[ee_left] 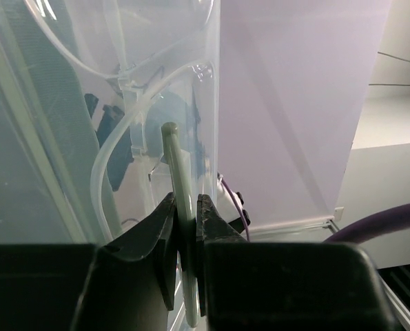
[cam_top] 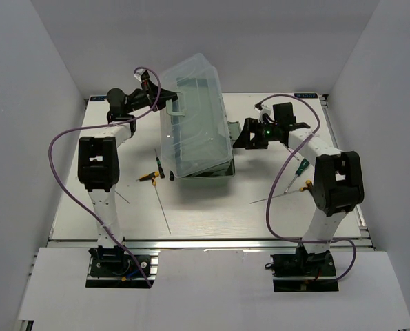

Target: Sort the tools into containers

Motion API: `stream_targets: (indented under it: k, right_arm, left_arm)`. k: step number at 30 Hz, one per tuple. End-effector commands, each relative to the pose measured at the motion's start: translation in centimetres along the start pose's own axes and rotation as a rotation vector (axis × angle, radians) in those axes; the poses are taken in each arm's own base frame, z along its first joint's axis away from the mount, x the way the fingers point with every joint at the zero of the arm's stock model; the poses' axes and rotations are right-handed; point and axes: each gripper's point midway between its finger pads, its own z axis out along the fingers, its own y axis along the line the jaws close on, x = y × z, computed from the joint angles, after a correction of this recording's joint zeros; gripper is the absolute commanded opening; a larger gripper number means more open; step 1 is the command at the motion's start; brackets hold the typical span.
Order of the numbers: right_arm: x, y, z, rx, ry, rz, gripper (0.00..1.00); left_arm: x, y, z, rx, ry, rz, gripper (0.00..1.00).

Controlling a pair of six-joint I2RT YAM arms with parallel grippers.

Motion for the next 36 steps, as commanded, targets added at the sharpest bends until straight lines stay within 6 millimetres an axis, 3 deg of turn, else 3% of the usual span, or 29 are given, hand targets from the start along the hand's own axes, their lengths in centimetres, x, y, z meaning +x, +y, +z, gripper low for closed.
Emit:
stream_targets:
  k: [1, 7, 8, 12, 14, 20, 25, 29, 31, 32, 36]
  right_arm:
    - [0.0, 1.8, -0.1, -0.021, -0.008, -0.061, 0.8]
    - [-0.1, 2.8, 2.5, 0.104, -0.001, -0.12, 0.76]
    - [0.2, 3.1, 2.9, 0.119, 0.012, -0.11, 0.72]
    - [0.2, 1.2, 3.7, 0.216, 0.022, -0.066, 0.64]
    - [0.0, 0.6, 3.6, 0.25, 0.01, -0.066, 0.54]
    - [-1.4, -1.8, 3.0, 0.375, -0.077, -0.093, 0.0]
    - [-4.1, -4.6, 1.6, 0.47, -0.169, -0.093, 0.0]
    - [-7.3, -8.3, -1.0, 0.539, -0.234, -0.059, 0.0]
    - [-7.6, -9.7, -1.6, 0.56, -0.232, -0.05, 0.0]
    - [-8.0, -10.7, -2.2, 0.574, -0.238, -0.054, 0.0]
    - [-8.1, -12.2, -2.9, 0.592, -0.23, -0.071, 0.0]
  left_arm:
    - [1.0, -6.4, 0.2, 0.131, -0.043, 0.159, 0.02]
    - [1.0, -6.4, 0.2, 0.133, -0.047, 0.159, 0.02]
    - [1.0, -6.4, 0.1, 0.134, -0.049, 0.159, 0.02]
    - [1.1, -6.5, 0.1, 0.137, -0.055, 0.159, 0.02]
    - [1.3, -6.7, 0.1, 0.137, -0.058, 0.156, 0.02]
    - [0.7, -6.4, 0.2, 0.131, -0.064, 0.144, 0.01]
    - [-0.7, -6.4, 0.1, 0.121, -0.069, 0.15, 0.0]
    - [-1.3, -4.8, -0.8, 0.085, -0.074, 0.125, 0.0]
    - [-1.3, -4.3, -1.4, 0.075, -0.083, 0.117, 0.0]
    - [-1.9, -3.3, -2.8, 0.06, -0.112, 0.098, 0.0]
    - [-1.8, -1.6, -4.9, 0.026, -0.147, 0.064, 0.03]
